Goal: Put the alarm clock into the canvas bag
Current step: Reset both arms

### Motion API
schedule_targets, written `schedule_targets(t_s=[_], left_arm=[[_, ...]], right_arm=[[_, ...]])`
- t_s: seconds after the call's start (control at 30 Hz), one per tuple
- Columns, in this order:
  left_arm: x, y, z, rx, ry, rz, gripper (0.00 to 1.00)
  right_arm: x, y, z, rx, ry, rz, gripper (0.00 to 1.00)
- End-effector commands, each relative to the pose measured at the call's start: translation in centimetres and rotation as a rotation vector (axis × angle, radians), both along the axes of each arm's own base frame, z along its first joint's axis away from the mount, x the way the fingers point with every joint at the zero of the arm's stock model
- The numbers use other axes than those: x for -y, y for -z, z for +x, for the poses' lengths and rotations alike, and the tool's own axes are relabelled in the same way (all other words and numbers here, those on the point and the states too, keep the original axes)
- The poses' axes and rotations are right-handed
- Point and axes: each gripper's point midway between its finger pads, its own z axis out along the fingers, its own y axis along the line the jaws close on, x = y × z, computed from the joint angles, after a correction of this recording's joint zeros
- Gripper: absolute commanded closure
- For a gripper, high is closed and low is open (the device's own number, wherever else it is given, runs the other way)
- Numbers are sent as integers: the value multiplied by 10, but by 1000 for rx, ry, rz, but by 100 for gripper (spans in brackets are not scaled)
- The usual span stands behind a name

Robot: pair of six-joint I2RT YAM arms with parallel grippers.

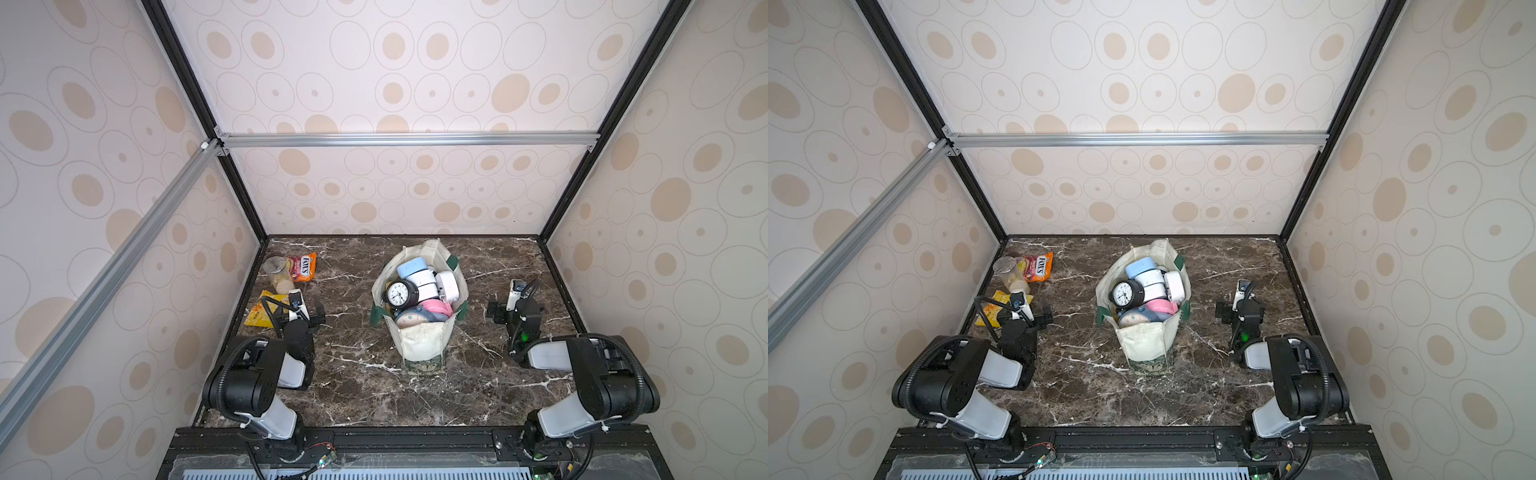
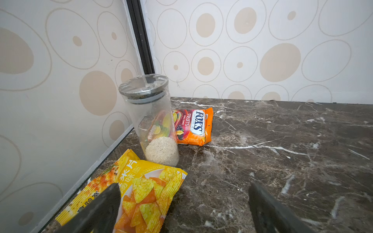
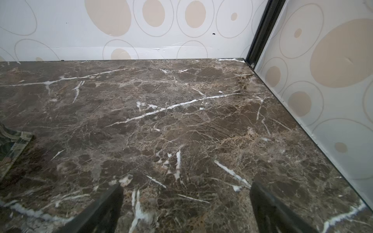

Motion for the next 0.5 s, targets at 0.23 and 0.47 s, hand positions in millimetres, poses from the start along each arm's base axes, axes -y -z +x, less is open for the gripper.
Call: schedule_targets(t_s=[0.23,0.47], left_arm=[[-1,-10,2,39,-2,7,2],[-1,-10,2,38,-2,7,2]], right_arm=[[5,5,-1,-42,37,-18,0],[5,4,0,-37,37,-19,0]])
